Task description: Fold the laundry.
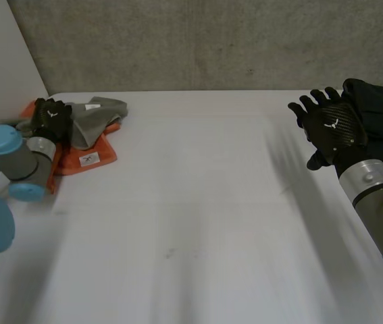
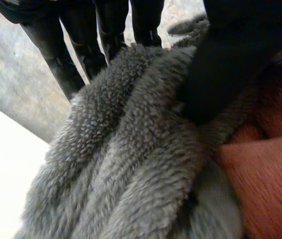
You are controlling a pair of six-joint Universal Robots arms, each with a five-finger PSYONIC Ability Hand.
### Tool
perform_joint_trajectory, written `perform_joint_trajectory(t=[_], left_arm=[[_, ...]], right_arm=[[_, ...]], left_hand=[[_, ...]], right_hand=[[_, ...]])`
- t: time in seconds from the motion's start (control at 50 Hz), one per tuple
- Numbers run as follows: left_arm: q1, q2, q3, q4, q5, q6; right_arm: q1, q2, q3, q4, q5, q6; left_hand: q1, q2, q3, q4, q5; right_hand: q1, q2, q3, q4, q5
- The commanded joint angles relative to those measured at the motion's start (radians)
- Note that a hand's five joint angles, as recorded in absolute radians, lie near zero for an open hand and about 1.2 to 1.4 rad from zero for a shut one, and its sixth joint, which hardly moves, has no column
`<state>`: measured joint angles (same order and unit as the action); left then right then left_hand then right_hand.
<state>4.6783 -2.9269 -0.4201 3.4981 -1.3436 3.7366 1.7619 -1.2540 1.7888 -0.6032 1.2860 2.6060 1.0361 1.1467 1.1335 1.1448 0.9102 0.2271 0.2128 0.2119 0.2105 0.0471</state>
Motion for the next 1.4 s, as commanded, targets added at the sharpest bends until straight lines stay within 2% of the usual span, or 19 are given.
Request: perform_joint_trajectory(t=[0.02,0.06,0.12,0.2,0.28,0.36,0.48,0.58,0.6,0.62,0.66,0.76,0.86,0.96,1.02,1.12,1.22,1.36,1.4], left_arm=[[-0.079,0.055,0.031,0.079,-0.133,-0.004],[-0.124,0.17,-0.033,0.087,-0.195,-0.018],[-0.159,0.302,-0.159,0.087,-0.229,-0.056],[-0.214,0.57,-0.405,0.09,-0.224,-0.204],[-0.311,0.854,-0.659,0.085,-0.218,-0.407],[-0.406,0.998,-0.855,0.056,-0.194,-0.489],[-0.506,1.01,-1.089,-0.007,-0.178,-0.469],[-0.602,0.887,-1.122,-0.059,-0.186,-0.416],[-0.63,0.849,-1.112,-0.074,-0.186,-0.397],[-0.641,0.835,-1.105,-0.08,-0.189,-0.388],[-0.656,0.828,-1.092,-0.087,-0.193,-0.379],[-0.656,0.906,-1.071,-0.09,-0.247,-0.386],[-0.629,1.032,-1.134,-0.093,-0.324,-0.388],[-0.531,1.172,-1.287,-0.091,-0.338,-0.382],[-0.471,1.197,-1.367,-0.087,-0.316,-0.379],[-0.411,1.178,-1.414,-0.093,-0.237,-0.382],[-0.385,1.037,-1.396,-0.093,-0.146,-0.379],[-0.398,0.872,-1.281,-0.093,-0.128,-0.382],[-0.4,0.815,-1.229,-0.096,-0.131,-0.386]], right_arm=[[-0.01,-0.001,-0.014,0.002,0.007,0.005],[-0.018,-0.002,-0.014,0.005,0.009,0.005],[-0.016,-0.002,-0.014,0.01,0.01,0.005],[-0.015,-0.002,-0.012,0.008,0.012,0.005],[-0.019,-0.002,-0.019,0.01,0.035,0.005],[-0.022,-0.004,-0.037,0.017,0.096,0.011],[-0.019,-0.01,-0.043,0.063,0.125,0.017],[-0.016,-0.015,-0.055,0.132,0.124,0.019],[-0.015,-0.016,-0.057,0.158,0.122,0.019],[-0.013,-0.016,-0.058,0.172,0.121,0.019],[-0.012,-0.018,-0.063,0.197,0.121,0.019],[-0.006,-0.059,-0.071,0.313,0.116,0.017],[0.016,-0.13,-0.088,0.492,0.099,0.016],[0.092,-0.145,-0.114,0.796,0.055,0.034],[0.134,-0.139,-0.109,0.879,0.032,0.095],[0.203,-0.125,-0.065,0.849,0.022,0.186],[0.261,-0.038,0.021,0.716,0.039,0.213],[0.336,0.013,0.058,0.527,0.113,0.347],[0.37,0.05,0.054,0.482,0.144,0.371]], left_hand=[[0.36,0.25,0.263,0.251,0.312],[0.36,0.25,0.263,0.251,0.312],[0.36,0.25,0.263,0.251,0.312],[0.36,0.25,0.263,0.251,0.312],[0.36,0.25,0.263,0.251,0.312],[0.36,0.25,0.263,0.251,0.312],[0.36,0.25,0.263,0.251,0.312],[0.36,0.25,0.263,0.251,0.312],[-0.014,-0.125,-0.112,-0.123,-0.063],[-0.254,-0.364,-0.351,-0.362,-0.302],[-0.551,-0.662,-0.649,-0.66,-0.6],[-0.743,-0.854,-0.84,-0.852,-0.792],[-0.764,-0.874,-0.861,-0.873,-0.812],[-0.749,-0.86,-0.847,-0.858,-0.798],[-0.746,-0.857,-0.844,-0.855,-0.795],[-0.737,-0.848,-0.835,-0.846,-0.786],[-0.737,-0.848,-0.835,-0.846,-0.786],[-0.72,-0.831,-0.817,-0.829,-0.769],[-0.574,-0.684,-0.671,-0.682,-0.622]], right_hand=[[-0.053,-0.038,-0.037,-0.036,-0.047],[-0.053,-0.038,-0.037,-0.036,-0.047],[-0.053,-0.038,-0.037,-0.036,-0.047],[-0.053,-0.038,-0.037,-0.036,-0.047],[-0.053,-0.038,-0.037,-0.036,-0.047],[-0.053,-0.038,-0.037,-0.036,-0.047],[-0.053,-0.038,-0.037,-0.036,-0.047],[-0.053,-0.038,-0.037,-0.036,-0.047],[-0.053,-0.038,-0.037,-0.036,-0.047],[-0.053,-0.038,-0.037,-0.036,-0.047],[-0.053,-0.038,-0.037,-0.036,-0.047],[-0.053,-0.038,-0.037,-0.036,-0.047],[-0.053,-0.038,-0.037,-0.036,-0.047],[-0.053,-0.038,-0.037,-0.036,-0.047],[-0.053,-0.038,-0.037,-0.036,-0.047],[-0.028,-0.013,-0.013,-0.011,-0.022],[-0.022,-0.007,-0.007,-0.005,-0.016],[-0.013,0.001,0.002,0.004,-0.008],[0.025,0.039,0.04,0.042,0.03]])
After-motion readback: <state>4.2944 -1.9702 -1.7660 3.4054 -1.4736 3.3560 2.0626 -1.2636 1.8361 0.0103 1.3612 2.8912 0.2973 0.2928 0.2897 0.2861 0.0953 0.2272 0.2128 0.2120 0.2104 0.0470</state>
